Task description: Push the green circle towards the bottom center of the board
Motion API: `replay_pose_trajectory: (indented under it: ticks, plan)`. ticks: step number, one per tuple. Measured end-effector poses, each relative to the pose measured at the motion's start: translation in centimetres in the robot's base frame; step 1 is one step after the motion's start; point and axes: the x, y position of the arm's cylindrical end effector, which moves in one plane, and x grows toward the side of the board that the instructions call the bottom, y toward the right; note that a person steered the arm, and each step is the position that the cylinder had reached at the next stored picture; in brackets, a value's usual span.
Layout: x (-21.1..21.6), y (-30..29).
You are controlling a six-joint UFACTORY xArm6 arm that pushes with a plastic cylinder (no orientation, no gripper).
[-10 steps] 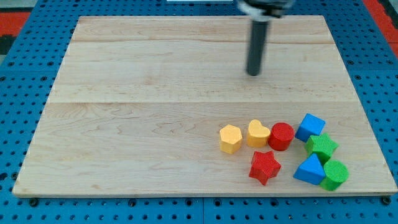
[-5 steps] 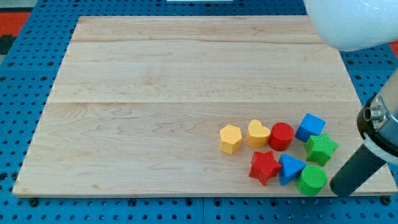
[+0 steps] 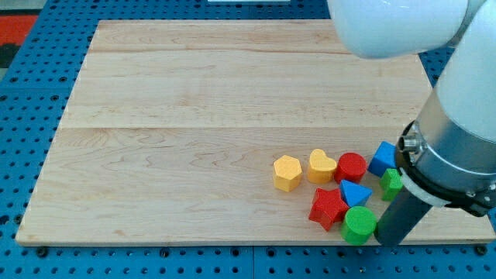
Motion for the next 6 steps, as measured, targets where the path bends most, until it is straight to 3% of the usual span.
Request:
replay_pose_trajectory:
  ticks: [2,3,4,6]
  plan:
    - [-1.4,-0.2]
    - [0.0,3.1]
    - [0.0,2.4]
    - [-0.1,-6.2]
